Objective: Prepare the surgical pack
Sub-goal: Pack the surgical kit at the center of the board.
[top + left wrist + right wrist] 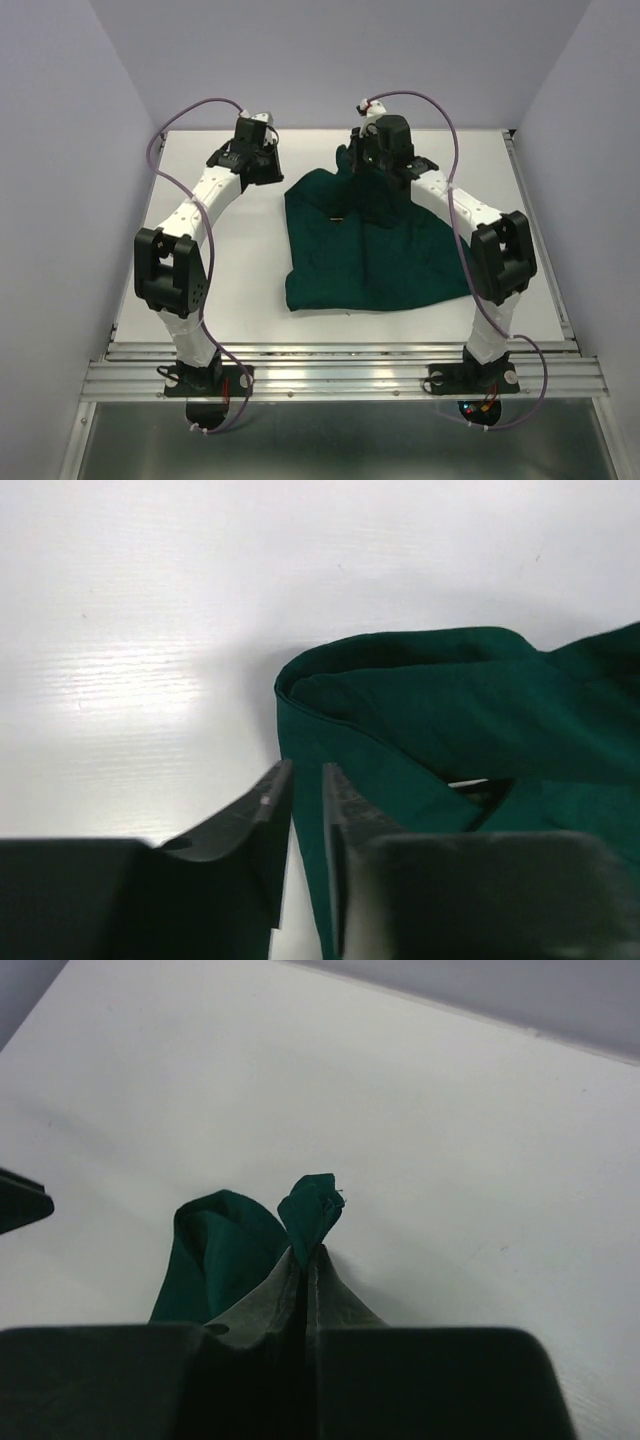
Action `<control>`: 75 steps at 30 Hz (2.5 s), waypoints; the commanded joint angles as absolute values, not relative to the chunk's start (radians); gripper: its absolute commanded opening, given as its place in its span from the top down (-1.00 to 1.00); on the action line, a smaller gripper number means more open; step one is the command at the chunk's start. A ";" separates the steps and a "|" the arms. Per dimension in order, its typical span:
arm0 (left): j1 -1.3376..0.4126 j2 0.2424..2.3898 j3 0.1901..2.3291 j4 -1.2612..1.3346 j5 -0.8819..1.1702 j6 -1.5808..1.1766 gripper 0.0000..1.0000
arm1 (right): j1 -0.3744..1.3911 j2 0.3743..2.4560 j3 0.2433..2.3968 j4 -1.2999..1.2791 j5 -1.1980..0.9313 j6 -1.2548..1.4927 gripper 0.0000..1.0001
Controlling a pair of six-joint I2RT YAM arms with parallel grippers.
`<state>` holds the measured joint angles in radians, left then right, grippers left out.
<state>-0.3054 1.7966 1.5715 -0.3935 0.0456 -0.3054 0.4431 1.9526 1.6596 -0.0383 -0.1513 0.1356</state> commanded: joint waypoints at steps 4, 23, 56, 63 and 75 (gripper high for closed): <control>-0.290 1.726 1.491 -0.390 0.120 -0.310 -0.04 | 0.538 1.746 1.467 0.035 -0.202 0.115 0.99; -0.287 1.654 1.358 -0.368 0.109 -0.341 -0.27 | 0.629 1.405 0.849 0.134 -0.270 0.156 0.95; -0.305 1.618 1.126 -0.239 0.328 -0.370 0.15 | 0.724 1.097 0.629 -0.052 -0.153 0.446 -0.12; -0.321 1.600 1.100 -0.262 0.307 -0.336 1.00 | 0.724 0.966 0.635 -0.231 0.215 0.598 -0.29; -0.307 1.470 1.080 -0.312 0.097 -0.371 -0.33 | 0.724 0.945 0.499 -0.192 0.124 0.994 -0.34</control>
<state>-0.3168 1.5131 1.0775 -0.3084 0.1616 -0.3523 0.7212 0.9756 0.5419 -0.2695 0.1459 0.8474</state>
